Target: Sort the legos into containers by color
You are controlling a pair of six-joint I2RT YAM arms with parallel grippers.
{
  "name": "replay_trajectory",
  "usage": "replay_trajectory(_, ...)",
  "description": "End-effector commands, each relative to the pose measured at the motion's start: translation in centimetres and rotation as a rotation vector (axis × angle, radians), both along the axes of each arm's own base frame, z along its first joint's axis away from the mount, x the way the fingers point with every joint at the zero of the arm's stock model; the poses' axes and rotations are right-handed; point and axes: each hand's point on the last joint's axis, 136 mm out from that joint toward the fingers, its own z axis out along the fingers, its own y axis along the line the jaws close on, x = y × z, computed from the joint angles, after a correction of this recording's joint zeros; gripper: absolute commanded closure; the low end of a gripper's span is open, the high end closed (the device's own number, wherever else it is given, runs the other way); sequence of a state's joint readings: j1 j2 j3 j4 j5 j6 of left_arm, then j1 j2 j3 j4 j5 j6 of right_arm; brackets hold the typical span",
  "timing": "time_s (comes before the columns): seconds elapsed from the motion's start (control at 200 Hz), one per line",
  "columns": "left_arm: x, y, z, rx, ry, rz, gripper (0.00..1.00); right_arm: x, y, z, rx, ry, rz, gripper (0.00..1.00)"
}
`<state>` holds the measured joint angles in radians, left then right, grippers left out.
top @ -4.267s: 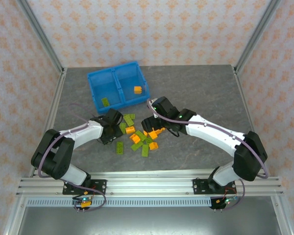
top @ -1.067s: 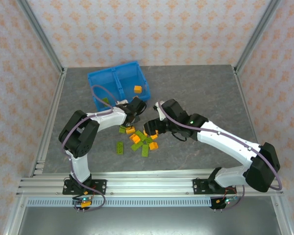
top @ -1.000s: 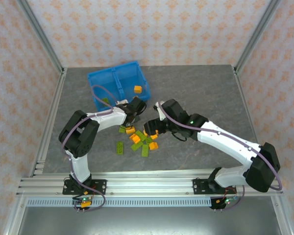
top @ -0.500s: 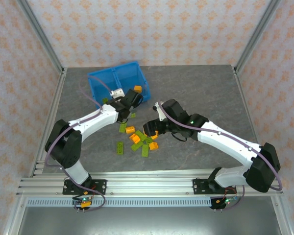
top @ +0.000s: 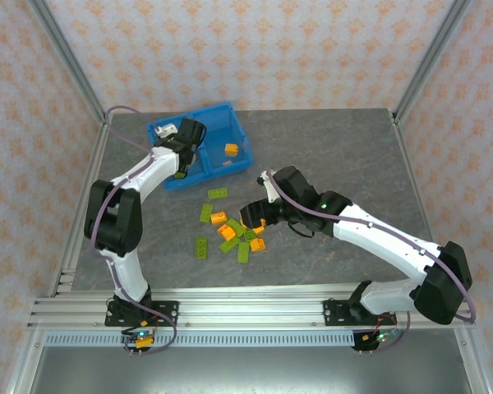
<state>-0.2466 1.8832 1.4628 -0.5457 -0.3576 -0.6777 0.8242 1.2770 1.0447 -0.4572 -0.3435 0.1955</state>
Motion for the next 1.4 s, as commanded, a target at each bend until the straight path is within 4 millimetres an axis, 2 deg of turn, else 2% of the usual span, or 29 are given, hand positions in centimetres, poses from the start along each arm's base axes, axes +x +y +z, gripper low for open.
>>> replay_trajectory(0.0,2.0,0.0,-1.1,0.008,0.034,-0.035,0.7,-0.3,-0.3,1.2,0.029,-0.008,-0.03,0.15)
replay_trajectory(0.11,3.2,0.7,-1.9,0.011,0.051,-0.025,0.63,-0.7,-0.6,0.9,0.014,-0.009,-0.044,0.15)
replay_trajectory(0.275,3.5,0.0,-1.1,-0.022,0.045,-0.048,0.5,-1.0,-0.9,0.3,-0.004,-0.011,-0.058,0.15)
replay_trajectory(0.415,2.2,-0.4,1.4,-0.073,-0.012,-0.053,0.43,-0.5,-0.8,0.1,-0.013,-0.016,-0.08,0.14)
replay_trajectory(0.43,1.9,-0.5,2.7,-0.083,-0.037,-0.058,0.43,-0.4,-0.8,0.0,-0.015,-0.016,-0.082,0.14)
replay_trajectory(0.475,1.2,-0.8,4.1,-0.096,-0.057,-0.075,0.43,-0.1,-0.6,-0.3,-0.027,-0.014,-0.085,0.14)
replay_trajectory(0.626,-3.0,-4.0,11.1,-0.094,-0.196,-0.252,0.43,1.1,0.3,-2.4,-0.097,0.018,-0.1,0.15)
replay_trajectory(0.751,-8.7,-6.7,17.1,0.005,-0.3,-0.487,0.39,2.3,2.5,-4.3,-0.134,0.071,-0.095,0.15)
replay_trajectory(0.806,-11.4,-7.4,18.7,0.015,-0.328,-0.59,0.36,3.0,3.3,-5.1,-0.149,0.089,-0.112,0.15)
replay_trajectory(0.886,-15.2,-8.0,19.8,0.01,-0.349,-0.758,0.3,4.0,4.5,-6.8,-0.181,0.119,-0.122,0.15)
replay_trajectory(0.996,-21.2,-9.8,19.0,0.049,-0.319,-1.108,0.28,4.9,6.2,-8.8,-0.227,0.176,-0.111,0.15)
replay_trajectory(1.051,-24.1,-10.5,17.5,0.08,-0.261,-1.285,0.28,5.3,7.1,-9.9,-0.242,0.208,-0.108,0.15)
replay_trajectory(1.131,-27.6,-10.4,14.5,0.097,-0.123,-1.456,0.22,5.7,8.5,-11.1,-0.244,0.249,-0.103,0.15)
replay_trajectory(1.241,-30.1,-10.3,11.3,0.099,-0.004,-1.58,0.14,5.9,10.5,-12.7,-0.242,0.293,-0.085,0.15)
replay_trajectory(1.301,-31.0,-10.6,9.9,0.123,0.002,-1.663,0.1,5.9,11.3,-13.5,-0.262,0.309,-0.073,0.15)
replay_trajectory(1.396,-32.8,-11.2,7.4,0.189,-0.009,-1.846,0.09,5.7,12.2,-14.5,-0.298,0.305,-0.059,0.15)
